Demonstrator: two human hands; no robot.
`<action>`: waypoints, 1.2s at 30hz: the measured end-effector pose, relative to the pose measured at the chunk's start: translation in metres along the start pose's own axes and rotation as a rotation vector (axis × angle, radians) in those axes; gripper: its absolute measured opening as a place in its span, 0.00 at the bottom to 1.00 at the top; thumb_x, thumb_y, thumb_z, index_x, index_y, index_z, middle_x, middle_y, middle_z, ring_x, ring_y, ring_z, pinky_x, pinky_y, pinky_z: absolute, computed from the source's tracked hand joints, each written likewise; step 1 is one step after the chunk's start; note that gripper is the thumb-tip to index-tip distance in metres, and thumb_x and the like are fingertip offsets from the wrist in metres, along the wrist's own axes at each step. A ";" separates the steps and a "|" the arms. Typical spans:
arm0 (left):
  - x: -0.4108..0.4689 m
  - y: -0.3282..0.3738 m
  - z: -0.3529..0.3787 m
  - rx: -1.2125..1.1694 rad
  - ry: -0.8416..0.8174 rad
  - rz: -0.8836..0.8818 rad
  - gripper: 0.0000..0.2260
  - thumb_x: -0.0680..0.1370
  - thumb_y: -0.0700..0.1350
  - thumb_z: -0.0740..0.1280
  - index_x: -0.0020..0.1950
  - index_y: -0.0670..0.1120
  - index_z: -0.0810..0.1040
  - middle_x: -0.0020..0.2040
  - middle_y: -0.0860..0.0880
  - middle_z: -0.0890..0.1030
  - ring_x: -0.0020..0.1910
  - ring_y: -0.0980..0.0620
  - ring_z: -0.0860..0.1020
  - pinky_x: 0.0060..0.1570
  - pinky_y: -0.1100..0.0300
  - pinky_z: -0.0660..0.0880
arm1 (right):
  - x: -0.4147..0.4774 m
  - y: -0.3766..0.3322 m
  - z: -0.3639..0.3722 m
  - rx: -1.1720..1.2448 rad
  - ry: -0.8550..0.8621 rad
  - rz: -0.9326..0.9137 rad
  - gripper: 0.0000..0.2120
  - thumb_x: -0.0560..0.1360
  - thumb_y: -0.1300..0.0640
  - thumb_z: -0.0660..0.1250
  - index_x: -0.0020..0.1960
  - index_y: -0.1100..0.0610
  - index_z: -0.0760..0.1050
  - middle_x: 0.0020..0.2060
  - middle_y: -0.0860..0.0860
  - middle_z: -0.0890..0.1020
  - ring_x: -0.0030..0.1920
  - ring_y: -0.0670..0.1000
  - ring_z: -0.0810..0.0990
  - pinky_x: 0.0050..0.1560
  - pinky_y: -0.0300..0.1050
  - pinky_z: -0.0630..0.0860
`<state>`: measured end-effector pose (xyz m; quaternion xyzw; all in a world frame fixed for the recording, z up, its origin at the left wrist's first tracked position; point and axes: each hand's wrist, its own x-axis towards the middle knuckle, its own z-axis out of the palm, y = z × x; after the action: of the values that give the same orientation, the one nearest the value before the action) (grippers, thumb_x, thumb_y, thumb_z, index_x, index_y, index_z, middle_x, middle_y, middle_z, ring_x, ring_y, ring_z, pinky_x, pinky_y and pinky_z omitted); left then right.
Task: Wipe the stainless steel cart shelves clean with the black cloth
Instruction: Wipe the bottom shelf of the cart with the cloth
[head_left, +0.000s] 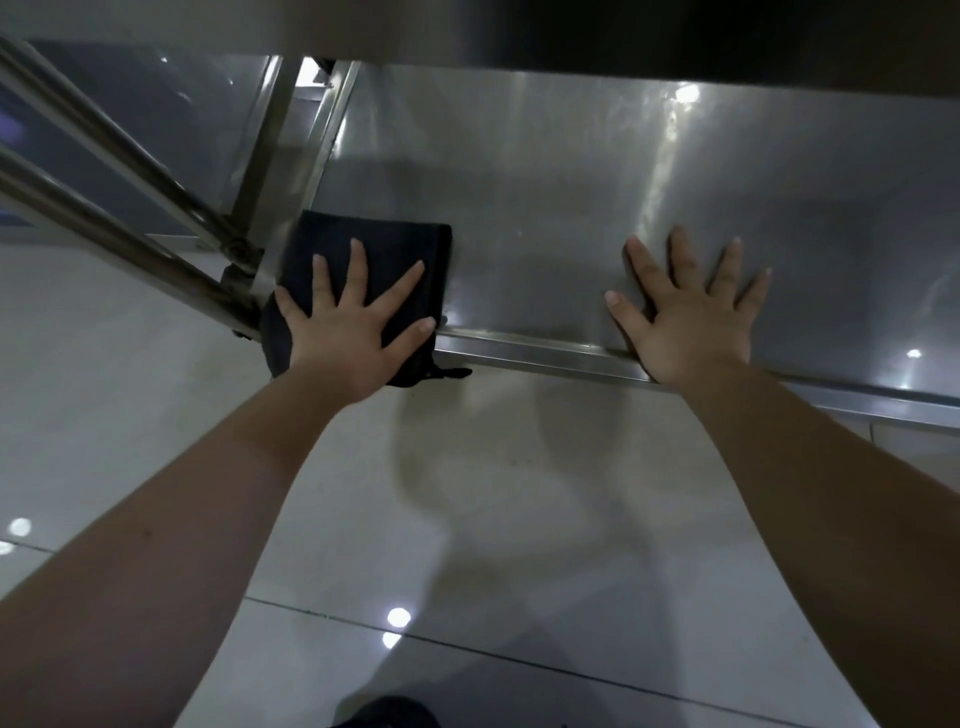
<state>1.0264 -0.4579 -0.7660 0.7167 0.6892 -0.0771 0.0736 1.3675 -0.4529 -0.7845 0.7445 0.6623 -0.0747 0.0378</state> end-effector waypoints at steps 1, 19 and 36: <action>0.000 0.000 0.001 -0.001 0.001 -0.005 0.30 0.68 0.78 0.34 0.70 0.76 0.35 0.80 0.50 0.39 0.77 0.36 0.40 0.66 0.26 0.41 | 0.000 0.000 0.000 -0.005 -0.002 -0.002 0.32 0.71 0.24 0.33 0.73 0.31 0.34 0.79 0.45 0.42 0.76 0.67 0.38 0.70 0.72 0.35; 0.077 0.138 -0.016 -0.063 -0.001 0.068 0.31 0.70 0.76 0.38 0.72 0.73 0.38 0.79 0.50 0.37 0.74 0.30 0.36 0.58 0.22 0.33 | 0.003 -0.003 0.000 -0.010 -0.014 -0.011 0.29 0.75 0.29 0.34 0.75 0.33 0.33 0.79 0.46 0.40 0.75 0.68 0.36 0.68 0.71 0.31; 0.049 0.006 -0.015 -0.052 -0.046 -0.059 0.29 0.68 0.78 0.39 0.66 0.79 0.33 0.79 0.56 0.36 0.76 0.36 0.36 0.66 0.24 0.40 | 0.003 -0.003 0.000 -0.010 -0.011 0.009 0.28 0.76 0.33 0.32 0.74 0.33 0.34 0.79 0.46 0.41 0.75 0.68 0.37 0.69 0.69 0.32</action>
<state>1.0344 -0.4067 -0.7622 0.6921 0.7098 -0.0780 0.1057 1.3645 -0.4495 -0.7853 0.7467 0.6593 -0.0754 0.0457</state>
